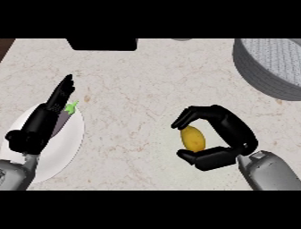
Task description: Pick the lemon from the placemat and place it in the basket
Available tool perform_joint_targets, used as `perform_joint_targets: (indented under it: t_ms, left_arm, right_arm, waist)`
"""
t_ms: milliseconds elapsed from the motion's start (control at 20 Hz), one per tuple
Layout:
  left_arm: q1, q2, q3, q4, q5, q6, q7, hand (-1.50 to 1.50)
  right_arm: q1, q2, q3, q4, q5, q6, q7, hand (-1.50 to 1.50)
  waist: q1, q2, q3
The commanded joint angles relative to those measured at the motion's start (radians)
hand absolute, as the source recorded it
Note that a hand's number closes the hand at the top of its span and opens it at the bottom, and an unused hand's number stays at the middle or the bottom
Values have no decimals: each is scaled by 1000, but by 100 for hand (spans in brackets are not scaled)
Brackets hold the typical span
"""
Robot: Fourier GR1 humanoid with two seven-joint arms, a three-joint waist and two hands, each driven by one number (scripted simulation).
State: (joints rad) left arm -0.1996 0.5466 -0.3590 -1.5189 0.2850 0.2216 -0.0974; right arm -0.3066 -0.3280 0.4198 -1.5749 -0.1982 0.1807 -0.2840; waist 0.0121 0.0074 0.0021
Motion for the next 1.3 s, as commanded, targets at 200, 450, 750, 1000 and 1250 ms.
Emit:
perform_joint_targets:
  t_ms: [200,450,750,1000,1250]
  left_arm:
    - [-47,-2,29,-9,26,-50,43,0]
    - [-4,13,51,-1,31,-61,10,0]
    - [9,7,47,0,33,-87,-7,0]
    - [16,15,54,8,27,-110,-14,0]
    - [-14,-19,79,27,10,-116,-13,0]
  right_arm:
    - [44,84,162,-50,427,-327,141,-150]
    - [-10,-67,83,-186,627,-376,365,-150]
    - [-137,-266,112,-317,685,-36,695,-150]
    - [-212,-365,38,-388,420,296,839,-150]
    - [-214,-393,-95,-504,180,453,991,-150]
  waist:
    - [-26,-15,-4]
    - [-42,-22,-6]
    - [-34,-23,-8]
    - [-24,-15,-6]
    - [-24,-11,-3]
